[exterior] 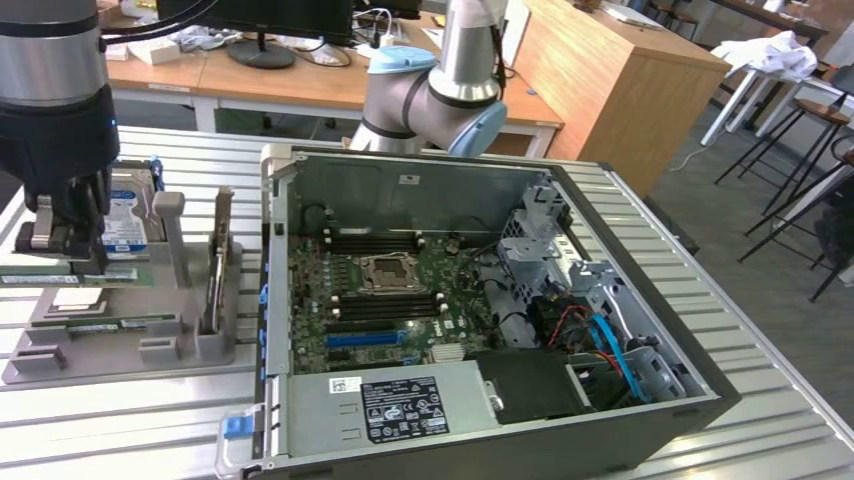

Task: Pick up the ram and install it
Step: 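Pick up the ram and move it above insertion slot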

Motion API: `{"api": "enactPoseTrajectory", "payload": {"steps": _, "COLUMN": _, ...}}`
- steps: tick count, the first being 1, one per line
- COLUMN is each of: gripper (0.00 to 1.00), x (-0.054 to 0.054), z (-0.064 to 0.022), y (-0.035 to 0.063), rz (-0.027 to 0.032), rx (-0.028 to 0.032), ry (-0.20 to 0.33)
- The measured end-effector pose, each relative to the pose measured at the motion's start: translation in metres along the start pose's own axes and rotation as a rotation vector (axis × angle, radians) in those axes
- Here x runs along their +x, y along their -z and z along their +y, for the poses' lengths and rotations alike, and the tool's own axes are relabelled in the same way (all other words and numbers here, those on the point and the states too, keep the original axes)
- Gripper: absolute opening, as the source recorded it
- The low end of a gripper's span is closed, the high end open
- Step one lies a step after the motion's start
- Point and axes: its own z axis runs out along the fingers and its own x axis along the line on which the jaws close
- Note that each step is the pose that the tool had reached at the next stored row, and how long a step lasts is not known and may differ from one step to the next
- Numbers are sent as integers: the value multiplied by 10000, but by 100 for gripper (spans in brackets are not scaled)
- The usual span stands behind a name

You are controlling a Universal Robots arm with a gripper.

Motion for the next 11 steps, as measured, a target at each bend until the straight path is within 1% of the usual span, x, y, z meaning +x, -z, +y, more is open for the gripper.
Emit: {"api": "enactPoseTrajectory", "payload": {"steps": 11, "gripper": 11, "x": -4, "z": -3, "y": 180, "rz": -1, "rx": -80, "ry": -2}}
